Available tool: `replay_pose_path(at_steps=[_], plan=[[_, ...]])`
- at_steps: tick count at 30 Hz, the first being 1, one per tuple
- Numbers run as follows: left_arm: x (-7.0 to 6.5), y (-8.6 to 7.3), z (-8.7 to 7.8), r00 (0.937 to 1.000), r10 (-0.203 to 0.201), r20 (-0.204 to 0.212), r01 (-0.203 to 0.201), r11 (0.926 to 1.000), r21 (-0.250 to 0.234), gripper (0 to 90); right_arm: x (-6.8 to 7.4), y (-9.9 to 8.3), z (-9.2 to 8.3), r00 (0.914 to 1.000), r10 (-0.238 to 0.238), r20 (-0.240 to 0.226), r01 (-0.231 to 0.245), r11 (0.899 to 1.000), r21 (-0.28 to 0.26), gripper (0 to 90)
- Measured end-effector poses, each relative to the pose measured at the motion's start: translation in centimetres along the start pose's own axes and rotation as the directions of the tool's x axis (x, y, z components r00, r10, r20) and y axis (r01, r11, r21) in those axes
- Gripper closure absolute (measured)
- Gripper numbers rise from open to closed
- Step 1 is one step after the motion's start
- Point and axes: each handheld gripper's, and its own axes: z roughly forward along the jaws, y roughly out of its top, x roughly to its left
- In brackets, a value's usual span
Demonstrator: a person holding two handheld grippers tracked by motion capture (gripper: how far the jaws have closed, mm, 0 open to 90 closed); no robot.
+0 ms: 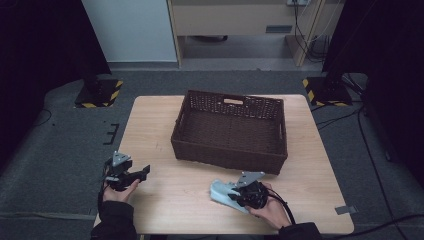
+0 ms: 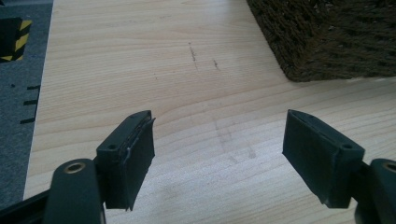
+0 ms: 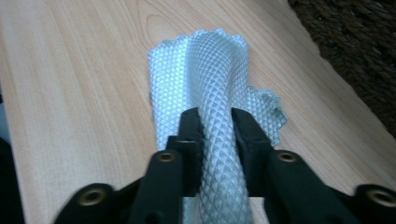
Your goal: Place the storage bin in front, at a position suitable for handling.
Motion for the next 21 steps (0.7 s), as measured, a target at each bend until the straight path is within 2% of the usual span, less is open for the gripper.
replay_pose_path(at_steps=[5, 10, 13, 18, 21], plan=[[0.0, 0.0, -0.1, 1.0000, 0.001, 0.003, -0.001, 1.0000, 0.001, 23.5, -0.6, -0.2, -1.7, 0.9996, 0.026, 0.010, -0.026, 0.999, -0.027, 82.4], [0.1, 0.0, -0.2, 0.9999, 0.010, -0.003, -0.010, 0.9999, 0.002, 23.5, -2.1, -2.0, -5.0, 0.9938, 0.080, 0.077, -0.075, 0.994, -0.074, 82.4], [0.1, 0.0, -0.3, 1.0000, 0.005, -0.003, -0.005, 1.0000, 0.002, 23.5, -3.0, -3.6, -6.5, 0.9862, 0.124, 0.110, -0.115, 0.990, -0.083, 82.3], [0.1, 0.0, -0.3, 1.0000, 0.001, -0.003, -0.001, 1.0000, 0.002, 23.5, -3.7, -5.5, -8.6, 0.9728, 0.170, 0.158, -0.156, 0.983, -0.096, 82.2], [0.1, 0.0, -0.3, 1.0000, -0.003, -0.003, 0.003, 1.0000, 0.002, 23.6, -4.2, -6.5, -9.6, 0.9569, 0.202, 0.208, -0.186, 0.978, -0.097, 82.3]])
